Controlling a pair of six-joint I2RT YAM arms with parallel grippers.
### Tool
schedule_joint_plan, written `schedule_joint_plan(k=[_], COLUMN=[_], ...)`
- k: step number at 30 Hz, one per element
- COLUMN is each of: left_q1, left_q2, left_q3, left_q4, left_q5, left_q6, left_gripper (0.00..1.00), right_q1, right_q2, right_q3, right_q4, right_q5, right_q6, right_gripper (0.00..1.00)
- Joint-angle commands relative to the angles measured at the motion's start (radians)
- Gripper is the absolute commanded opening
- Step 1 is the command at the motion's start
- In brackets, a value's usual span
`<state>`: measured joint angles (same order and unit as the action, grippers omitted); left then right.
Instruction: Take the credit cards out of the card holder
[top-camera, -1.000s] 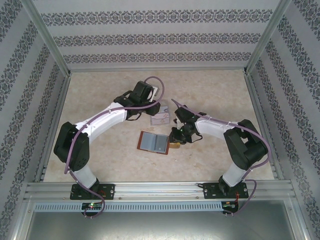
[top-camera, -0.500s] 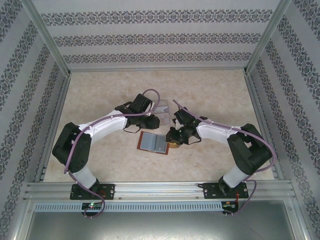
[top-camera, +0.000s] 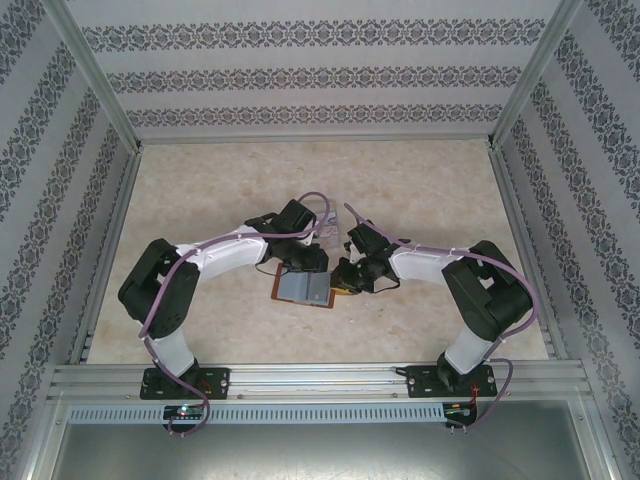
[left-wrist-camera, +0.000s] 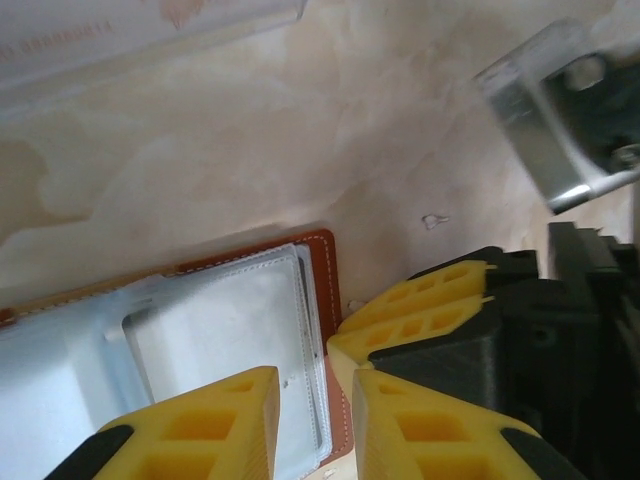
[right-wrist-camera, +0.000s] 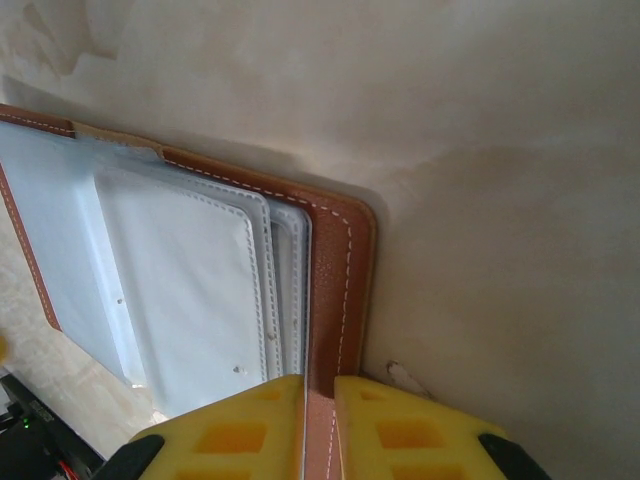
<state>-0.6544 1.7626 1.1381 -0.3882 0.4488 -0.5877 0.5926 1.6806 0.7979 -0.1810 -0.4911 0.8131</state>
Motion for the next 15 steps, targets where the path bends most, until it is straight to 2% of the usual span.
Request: schedule_joint_plan(k=[1,5,10,15], left_q1=[-0.027,-0.045,-0.054,-0.06], left_q2=[0.024,0.045,0.076,0.104], left_q3=[-0.003,0.002,0.002,0.015], left_q4=[-0.006,-0.024,-0.048,-0.098], left_q5=[0.033,0.036,0.032,-0.022], left_q6=[-0.029,-0.034,-0.042,-0.029], left_gripper=[0.26,0.25,0.19,0.17], right_q1=[-0.01,-0.016,-0.019,-0.02], right_q2=[0.022,0.021,0.015,-0.008], right_q3=[-0.025,-0.025,-0.025,-0.023], right_q4=[-0.009,-0.012,-0.015,-0.022], right_q5=[0.019,0.016,0.013,0.013], right_q6=[-0.012,-0.018,-0.02,-0.019], right_gripper=[0.19,0.19,0.17,0.16])
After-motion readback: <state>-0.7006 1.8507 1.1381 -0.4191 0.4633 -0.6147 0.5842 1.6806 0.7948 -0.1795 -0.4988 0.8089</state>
